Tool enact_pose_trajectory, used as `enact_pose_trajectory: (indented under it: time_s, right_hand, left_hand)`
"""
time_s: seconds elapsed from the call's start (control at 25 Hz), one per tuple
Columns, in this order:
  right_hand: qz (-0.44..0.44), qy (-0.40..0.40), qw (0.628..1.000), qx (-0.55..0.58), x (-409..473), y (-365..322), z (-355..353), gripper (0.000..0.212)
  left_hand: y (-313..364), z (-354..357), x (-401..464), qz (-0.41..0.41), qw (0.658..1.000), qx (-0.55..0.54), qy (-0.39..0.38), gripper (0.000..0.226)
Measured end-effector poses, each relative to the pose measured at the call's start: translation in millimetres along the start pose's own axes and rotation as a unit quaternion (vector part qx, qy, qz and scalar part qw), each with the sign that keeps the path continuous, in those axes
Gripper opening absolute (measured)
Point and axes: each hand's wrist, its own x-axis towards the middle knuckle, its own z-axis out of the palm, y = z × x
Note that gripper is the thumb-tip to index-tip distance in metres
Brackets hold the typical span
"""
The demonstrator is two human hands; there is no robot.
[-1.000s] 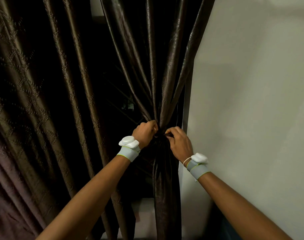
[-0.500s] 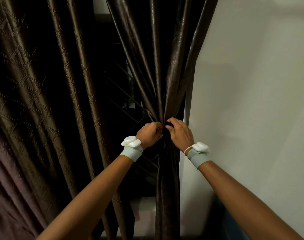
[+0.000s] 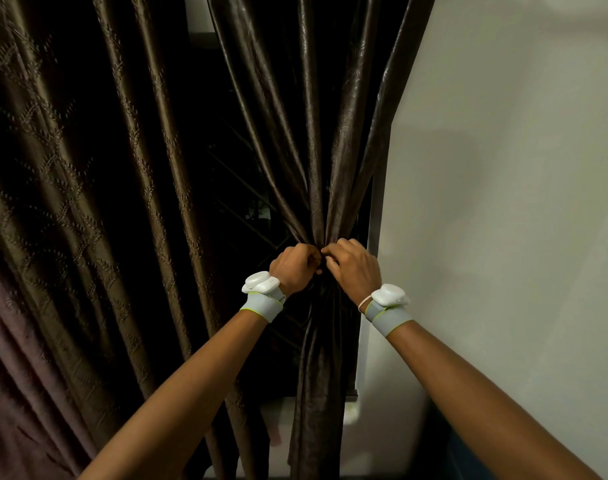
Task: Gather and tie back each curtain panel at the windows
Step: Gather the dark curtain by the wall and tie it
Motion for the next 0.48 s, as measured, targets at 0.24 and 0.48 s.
enact_pose_trajectory:
  time_s: [0.24,0.48]
  right_hand:
    - [-0.058,-0.092,0.993,0.038,-4,12,-2,0.038]
    - [-0.034,-0.127,0.991,-0.011,-8,12,0,0.047]
  left_hand:
    - [-12,-1,4,0.006,1.000,-0.005,0.016,0.015]
    - [4,-4,-4,0.030,0.993,0.096,0.064,0.019]
